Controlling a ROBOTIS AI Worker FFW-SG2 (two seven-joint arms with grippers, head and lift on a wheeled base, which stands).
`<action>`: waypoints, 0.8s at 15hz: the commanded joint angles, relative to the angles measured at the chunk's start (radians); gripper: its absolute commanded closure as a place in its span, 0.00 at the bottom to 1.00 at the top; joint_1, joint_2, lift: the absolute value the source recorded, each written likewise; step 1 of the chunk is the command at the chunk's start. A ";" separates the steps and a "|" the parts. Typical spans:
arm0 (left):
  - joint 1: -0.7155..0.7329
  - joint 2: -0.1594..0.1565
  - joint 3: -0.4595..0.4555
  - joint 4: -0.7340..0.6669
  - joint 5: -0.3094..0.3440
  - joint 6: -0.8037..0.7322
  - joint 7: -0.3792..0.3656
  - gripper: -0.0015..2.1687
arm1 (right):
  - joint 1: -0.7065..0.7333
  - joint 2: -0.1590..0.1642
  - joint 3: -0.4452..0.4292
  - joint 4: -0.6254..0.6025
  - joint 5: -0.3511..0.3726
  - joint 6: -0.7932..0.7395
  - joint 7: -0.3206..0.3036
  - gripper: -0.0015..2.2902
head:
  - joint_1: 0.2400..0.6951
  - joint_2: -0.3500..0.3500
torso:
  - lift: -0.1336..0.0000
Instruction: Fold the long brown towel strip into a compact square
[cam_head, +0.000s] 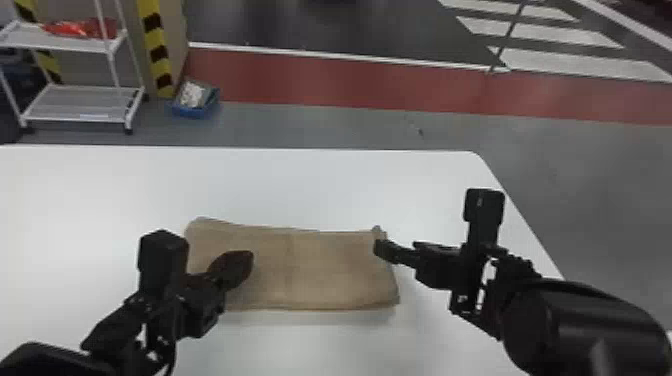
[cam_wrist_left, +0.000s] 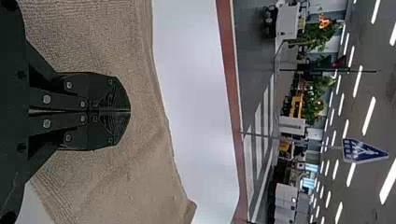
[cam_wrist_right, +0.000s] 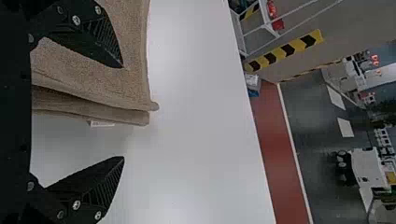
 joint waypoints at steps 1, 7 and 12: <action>0.001 0.005 0.004 0.005 0.000 -0.010 0.000 0.85 | -0.045 0.001 0.017 0.030 0.011 0.053 -0.005 0.09 | 1.00 0.26 | 0.07; -0.007 -0.003 -0.001 0.039 -0.057 -0.028 0.011 0.85 | -0.101 0.001 0.036 0.057 0.021 0.185 -0.025 0.09 | 1.00 0.29 | 0.07; -0.010 -0.002 0.002 0.045 -0.069 -0.028 0.015 0.85 | -0.131 0.001 0.054 0.108 0.027 0.228 -0.025 0.10 | 1.00 0.32 | 0.07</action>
